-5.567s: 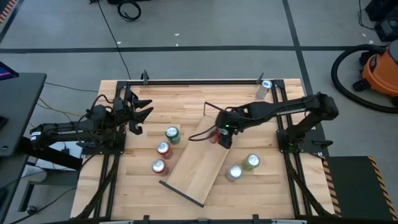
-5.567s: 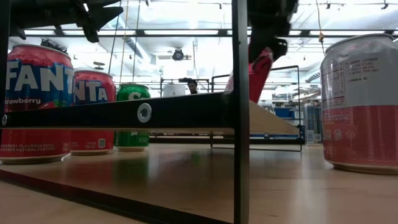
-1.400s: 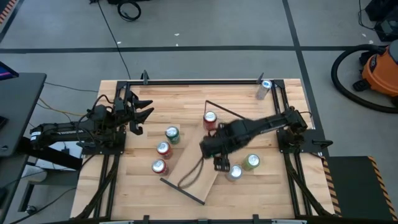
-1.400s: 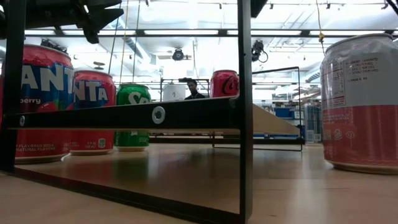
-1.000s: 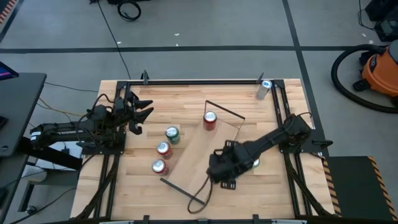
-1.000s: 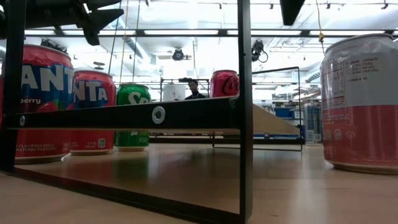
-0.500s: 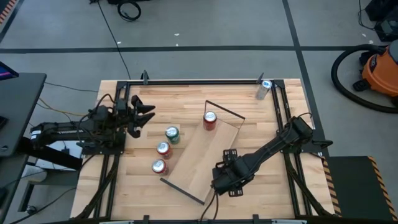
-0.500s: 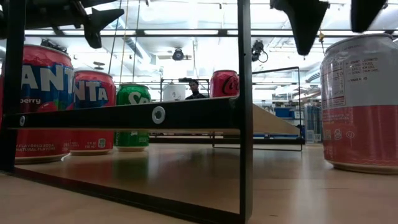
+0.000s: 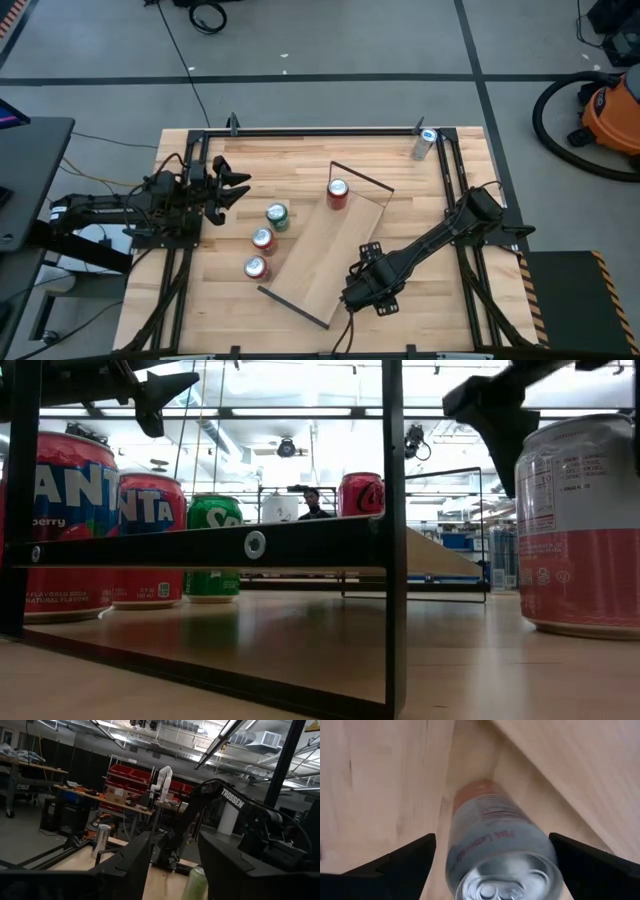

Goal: Place canned beverage on shelf
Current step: Put the white-orange soda can on the shelf

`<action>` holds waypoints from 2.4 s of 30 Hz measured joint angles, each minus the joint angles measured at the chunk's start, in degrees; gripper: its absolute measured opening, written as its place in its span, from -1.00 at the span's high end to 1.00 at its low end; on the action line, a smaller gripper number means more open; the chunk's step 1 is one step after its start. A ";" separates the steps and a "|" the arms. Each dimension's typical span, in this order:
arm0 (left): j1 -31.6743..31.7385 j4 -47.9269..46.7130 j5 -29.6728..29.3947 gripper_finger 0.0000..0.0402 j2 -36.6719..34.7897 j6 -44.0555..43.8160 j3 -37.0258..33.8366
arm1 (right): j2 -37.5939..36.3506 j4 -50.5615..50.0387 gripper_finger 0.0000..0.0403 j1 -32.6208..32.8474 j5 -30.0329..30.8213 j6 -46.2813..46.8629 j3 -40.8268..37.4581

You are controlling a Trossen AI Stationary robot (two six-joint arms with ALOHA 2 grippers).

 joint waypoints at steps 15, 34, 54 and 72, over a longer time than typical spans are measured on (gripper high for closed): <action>0.00 -0.09 -0.04 0.12 0.00 0.03 0.00 | -0.16 9.31 -0.81 -2.16 -5.15 -9.62 -9.43; 0.00 -0.06 -0.08 0.12 0.00 0.03 0.00 | -0.55 9.17 -0.57 -3.17 -5.60 -8.39 -9.47; 0.01 -0.04 -0.09 0.12 0.00 0.03 0.00 | -11.32 4.63 -0.57 -10.29 -8.45 -0.13 -9.55; 0.00 -0.04 -0.11 0.12 0.00 0.03 0.00 | -12.46 2.57 -0.58 -23.13 -6.49 2.82 -9.48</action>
